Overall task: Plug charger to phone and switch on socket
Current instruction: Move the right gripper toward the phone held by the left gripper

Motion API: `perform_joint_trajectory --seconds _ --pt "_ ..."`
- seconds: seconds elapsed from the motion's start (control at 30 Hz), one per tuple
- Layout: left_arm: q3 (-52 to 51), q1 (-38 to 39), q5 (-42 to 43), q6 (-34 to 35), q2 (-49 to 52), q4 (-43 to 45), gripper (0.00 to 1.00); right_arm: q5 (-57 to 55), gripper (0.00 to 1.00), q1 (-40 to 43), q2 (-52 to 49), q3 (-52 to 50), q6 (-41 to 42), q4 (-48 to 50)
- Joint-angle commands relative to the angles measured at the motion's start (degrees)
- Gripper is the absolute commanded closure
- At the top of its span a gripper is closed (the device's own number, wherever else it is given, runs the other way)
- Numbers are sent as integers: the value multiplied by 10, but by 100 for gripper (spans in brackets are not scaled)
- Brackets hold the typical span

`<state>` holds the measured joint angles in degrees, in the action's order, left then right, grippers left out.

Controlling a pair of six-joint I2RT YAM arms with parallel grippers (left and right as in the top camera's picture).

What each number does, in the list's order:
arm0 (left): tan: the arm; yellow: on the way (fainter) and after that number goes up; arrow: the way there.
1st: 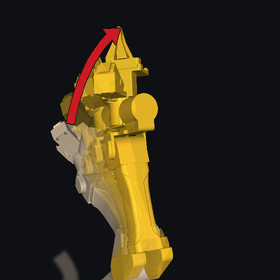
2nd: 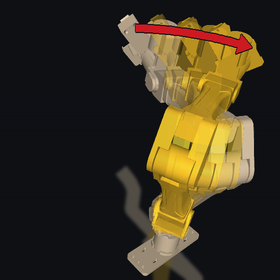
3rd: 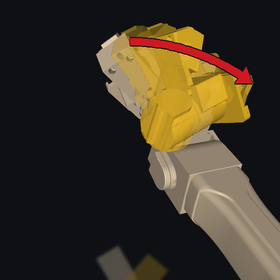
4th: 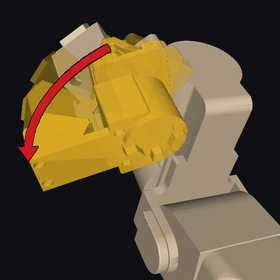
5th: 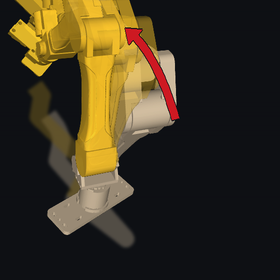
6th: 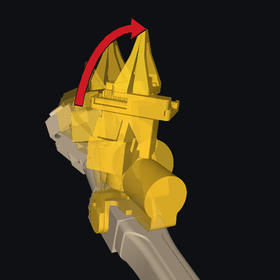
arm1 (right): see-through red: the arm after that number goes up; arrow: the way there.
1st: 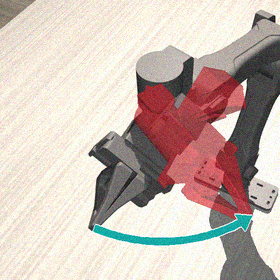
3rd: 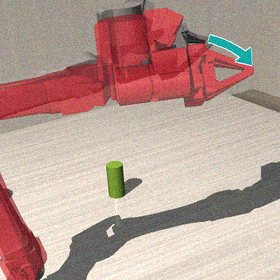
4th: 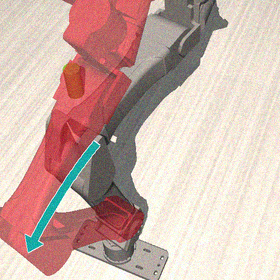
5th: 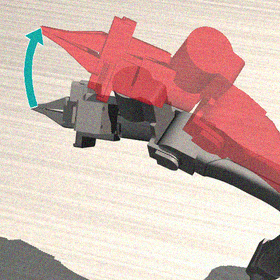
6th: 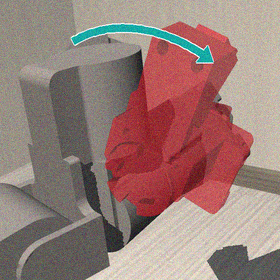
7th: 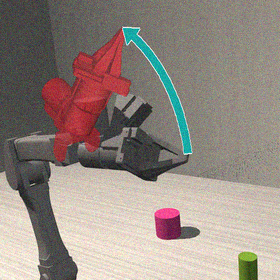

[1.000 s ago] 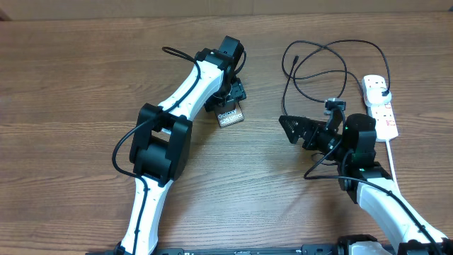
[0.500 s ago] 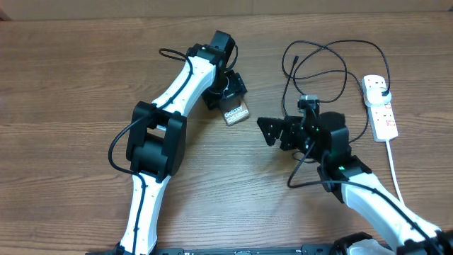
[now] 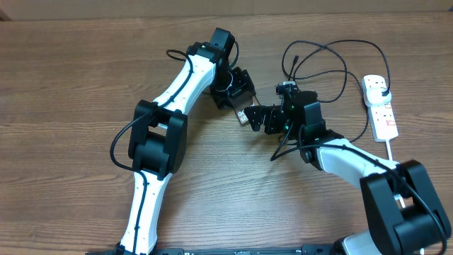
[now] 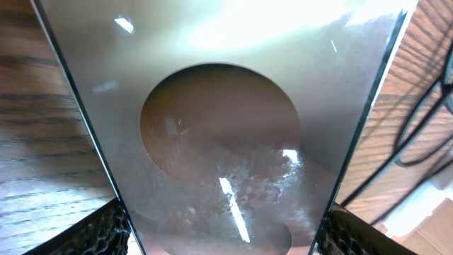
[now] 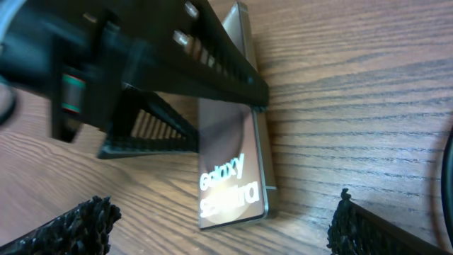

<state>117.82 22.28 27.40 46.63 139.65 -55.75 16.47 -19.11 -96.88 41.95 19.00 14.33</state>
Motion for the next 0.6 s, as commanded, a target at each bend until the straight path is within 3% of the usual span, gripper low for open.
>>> perform_joint_trajectory --seconds 0.0,0.1,0.23,0.33,0.5,0.57 --pt "19 -9 40 10 4 3 40 -9 0 4 -29 14 -15 18" --pt "19 -9 57 12 4 7 40 13 0 4 -41 21 -16 37" --pt "19 -9 89 23 4 15 40 23 9 3 -71 47 -15 41" --pt "19 -9 109 38 4 24 40 27 23 -1 -90 70 -13 44" --pt "19 -9 131 49 4 35 40 24 54 -3 -109 85 -8 42" --pt "19 -9 132 59 4 42 40 24 72 -3 -109 85 -3 42"
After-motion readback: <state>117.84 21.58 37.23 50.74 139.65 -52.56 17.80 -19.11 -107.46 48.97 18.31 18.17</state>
